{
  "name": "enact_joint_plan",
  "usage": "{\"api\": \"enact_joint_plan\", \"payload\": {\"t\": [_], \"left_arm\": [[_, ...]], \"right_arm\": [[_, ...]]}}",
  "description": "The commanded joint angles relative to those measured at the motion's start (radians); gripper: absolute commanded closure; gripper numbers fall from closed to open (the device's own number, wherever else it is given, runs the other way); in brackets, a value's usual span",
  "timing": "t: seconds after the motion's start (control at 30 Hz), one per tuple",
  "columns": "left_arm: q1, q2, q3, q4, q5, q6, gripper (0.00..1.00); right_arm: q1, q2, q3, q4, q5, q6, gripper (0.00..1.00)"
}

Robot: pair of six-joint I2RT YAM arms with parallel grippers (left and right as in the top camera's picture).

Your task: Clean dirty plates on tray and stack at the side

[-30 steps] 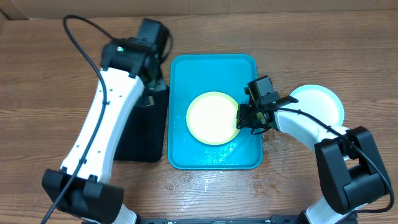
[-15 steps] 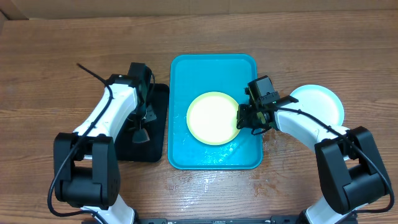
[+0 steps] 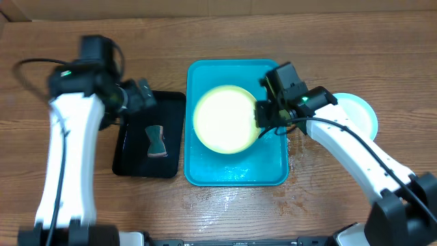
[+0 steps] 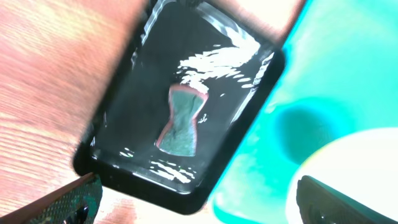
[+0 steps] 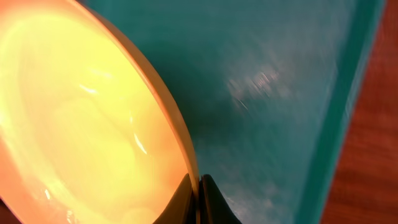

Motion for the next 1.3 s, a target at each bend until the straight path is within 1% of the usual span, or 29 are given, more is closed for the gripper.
{"api": "enact_joint_plan", "payload": {"t": [0.0, 0.07, 0.17, 0.3, 0.37, 0.43, 0.57, 0.7, 0.77, 0.93, 1.1, 1.27], "left_arm": [[0.037, -0.147, 0.136, -0.043, 0.043, 0.023, 0.00], [0.040, -0.209, 0.185, -0.061, 0.044, 0.024, 0.00], [0.040, -0.305, 0.224, -0.068, 0.045, 0.024, 0.00], [0.040, -0.420, 0.228, -0.068, 0.044, 0.024, 0.00], [0.040, -0.466, 0.228, -0.068, 0.044, 0.024, 0.00], [0.040, -0.507, 0.228, -0.068, 0.044, 0.024, 0.00], [0.040, -0.557, 0.228, -0.069, 0.040, 0.024, 0.00], [0.040, -0.568, 0.228, -0.069, 0.040, 0.023, 0.00], [0.040, -0.565, 0.227, -0.069, 0.040, 0.023, 0.00], [0.040, -0.562, 0.227, -0.069, 0.040, 0.023, 0.00], [0.040, -0.562, 0.227, -0.069, 0.040, 0.023, 0.00], [0.040, -0.562, 0.227, -0.069, 0.040, 0.023, 0.00]], "right_arm": [[0.097, -0.039, 0.095, 0.047, 0.005, -0.080, 0.96], [0.160, -0.039, 0.100, 0.126, 0.036, -0.079, 0.96], [0.269, -0.023, 0.099, 0.250, 0.170, -0.079, 0.96], [0.407, 0.039, 0.098, 0.400, 0.450, -0.080, 0.96], [0.451, 0.077, 0.098, 0.459, 0.583, -0.080, 0.96], [0.485, 0.100, 0.098, 0.502, 0.674, -0.080, 0.96], [0.549, 0.099, 0.099, 0.557, 0.789, -0.095, 0.96], [0.618, 0.099, 0.099, 0.608, 0.919, -0.189, 0.96], [0.665, 0.099, 0.099, 0.637, 1.022, -0.247, 0.96], [0.739, 0.099, 0.099, 0.688, 1.176, -0.340, 0.96], [0.792, 0.100, 0.099, 0.718, 1.272, -0.411, 0.96], [0.818, 0.099, 0.099, 0.718, 1.315, -0.427, 0.96]]}}
